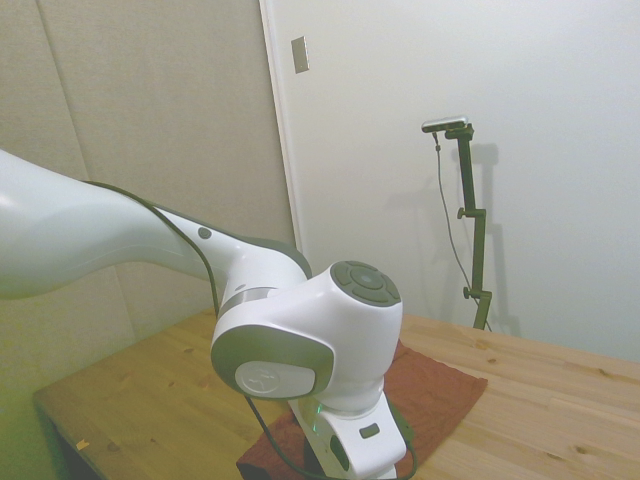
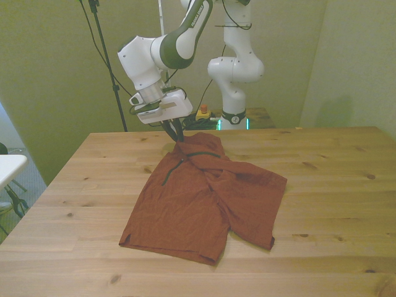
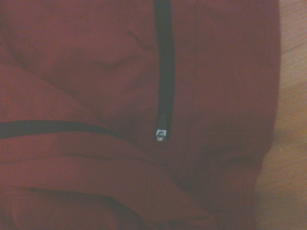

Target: Fold the shorts

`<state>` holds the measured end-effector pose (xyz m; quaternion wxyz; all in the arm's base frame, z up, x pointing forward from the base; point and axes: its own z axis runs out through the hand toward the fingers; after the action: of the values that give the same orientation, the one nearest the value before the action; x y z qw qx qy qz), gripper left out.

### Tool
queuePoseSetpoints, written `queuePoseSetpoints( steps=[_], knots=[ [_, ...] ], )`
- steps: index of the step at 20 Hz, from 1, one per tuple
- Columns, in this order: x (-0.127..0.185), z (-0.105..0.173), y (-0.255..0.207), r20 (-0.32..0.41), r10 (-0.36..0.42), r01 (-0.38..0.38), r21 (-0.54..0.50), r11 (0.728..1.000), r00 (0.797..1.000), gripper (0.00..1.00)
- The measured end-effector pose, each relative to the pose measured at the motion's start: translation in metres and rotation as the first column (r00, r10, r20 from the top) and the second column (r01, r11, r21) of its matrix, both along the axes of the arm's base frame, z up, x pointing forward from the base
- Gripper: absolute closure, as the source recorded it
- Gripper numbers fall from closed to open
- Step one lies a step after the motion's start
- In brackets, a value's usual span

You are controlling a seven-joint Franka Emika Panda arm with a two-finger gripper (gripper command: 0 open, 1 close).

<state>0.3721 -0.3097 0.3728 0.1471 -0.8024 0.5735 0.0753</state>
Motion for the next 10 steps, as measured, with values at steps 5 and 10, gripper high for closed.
queuePoseSetpoints(
  steps=[5, 10],
  knots=[
    [0.007, 0.021, 0.012, -0.046, 0.078, -0.083, -0.125, 0.989, 0.996, 0.0],
    [0.041, 0.087, 0.127, -0.104, 0.233, -0.255, -0.358, 0.898, 0.967, 0.0]
  ],
)
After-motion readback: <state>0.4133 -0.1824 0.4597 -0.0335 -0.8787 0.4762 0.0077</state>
